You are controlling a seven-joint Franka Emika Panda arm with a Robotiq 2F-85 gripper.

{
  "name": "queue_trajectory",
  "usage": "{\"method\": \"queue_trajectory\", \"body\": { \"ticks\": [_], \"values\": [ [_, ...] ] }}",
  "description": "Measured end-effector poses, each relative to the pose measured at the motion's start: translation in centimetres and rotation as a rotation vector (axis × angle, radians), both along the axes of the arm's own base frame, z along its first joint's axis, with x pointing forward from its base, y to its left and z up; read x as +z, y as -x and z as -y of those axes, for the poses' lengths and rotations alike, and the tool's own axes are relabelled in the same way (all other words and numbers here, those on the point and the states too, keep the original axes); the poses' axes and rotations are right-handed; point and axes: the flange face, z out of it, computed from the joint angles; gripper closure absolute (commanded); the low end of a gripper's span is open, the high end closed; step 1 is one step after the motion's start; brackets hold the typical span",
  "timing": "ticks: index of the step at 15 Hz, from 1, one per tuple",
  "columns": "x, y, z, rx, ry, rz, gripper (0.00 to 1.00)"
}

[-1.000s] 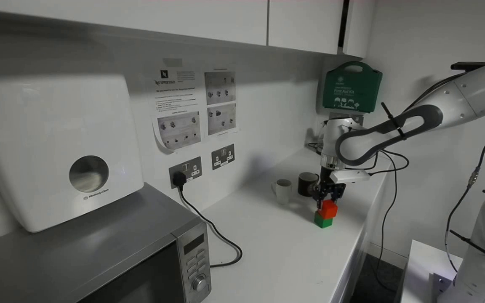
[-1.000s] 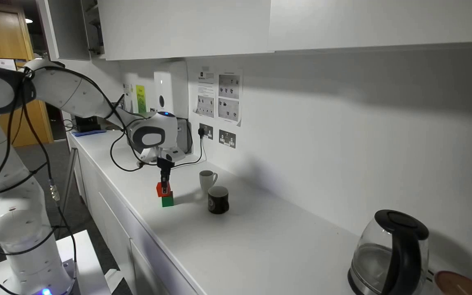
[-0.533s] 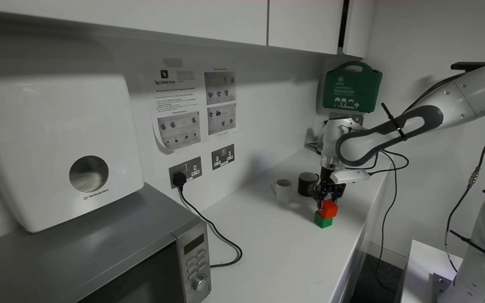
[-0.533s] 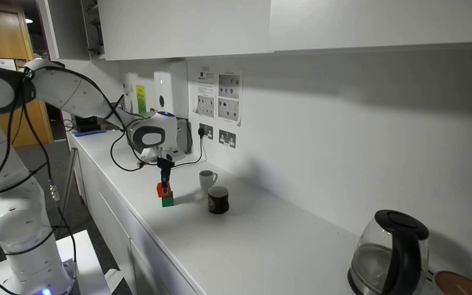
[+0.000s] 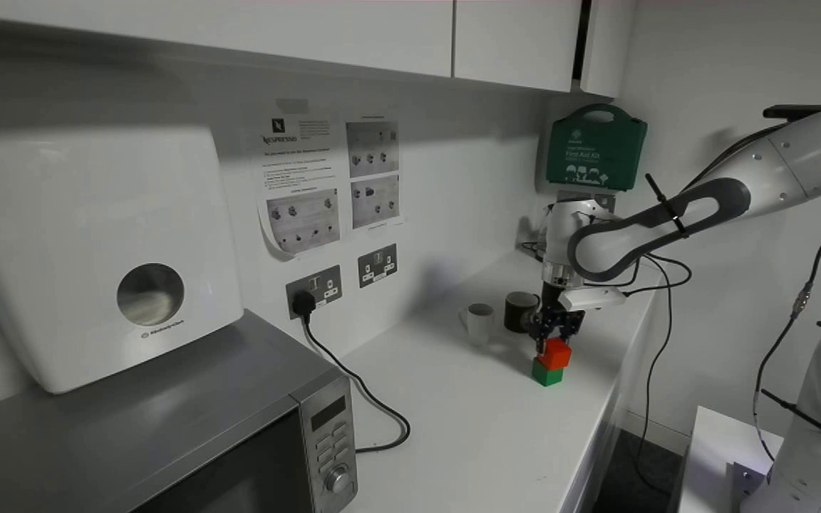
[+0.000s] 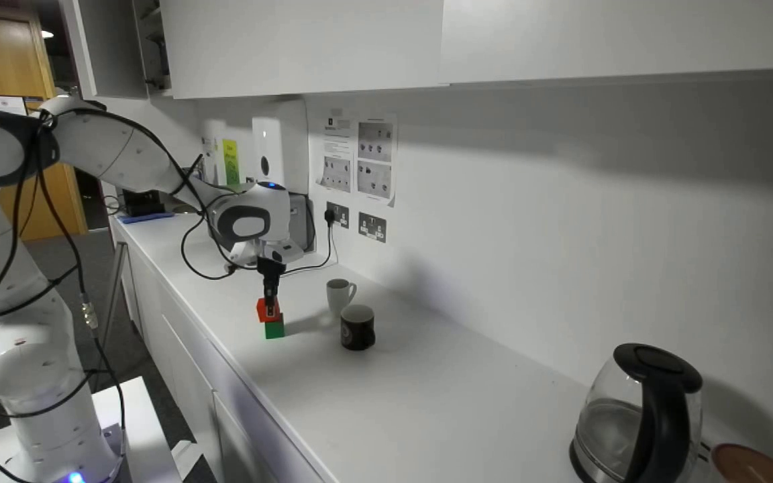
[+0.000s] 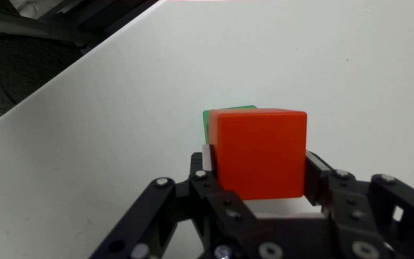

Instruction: Put the green cube on the counter top and the orange cube on top

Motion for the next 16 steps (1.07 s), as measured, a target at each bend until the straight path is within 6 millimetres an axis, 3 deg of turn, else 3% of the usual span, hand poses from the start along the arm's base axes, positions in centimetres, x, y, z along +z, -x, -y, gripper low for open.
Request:
{"method": "queue_trajectory", "body": {
  "ticks": [12,13,14,16],
  "values": [
    [-0.16,-0.30,-0.23,0.006,0.002,-0.003,0.68],
    [-0.14,-0.41,-0.22,0.006,0.002,-0.002,0.33],
    [-0.13,-0.53,-0.23,0.006,0.002,-0.002,0.16],
    [-0.18,-0.72,-0.23,0.007,0.002,-0.003,0.01]
  ]
}}
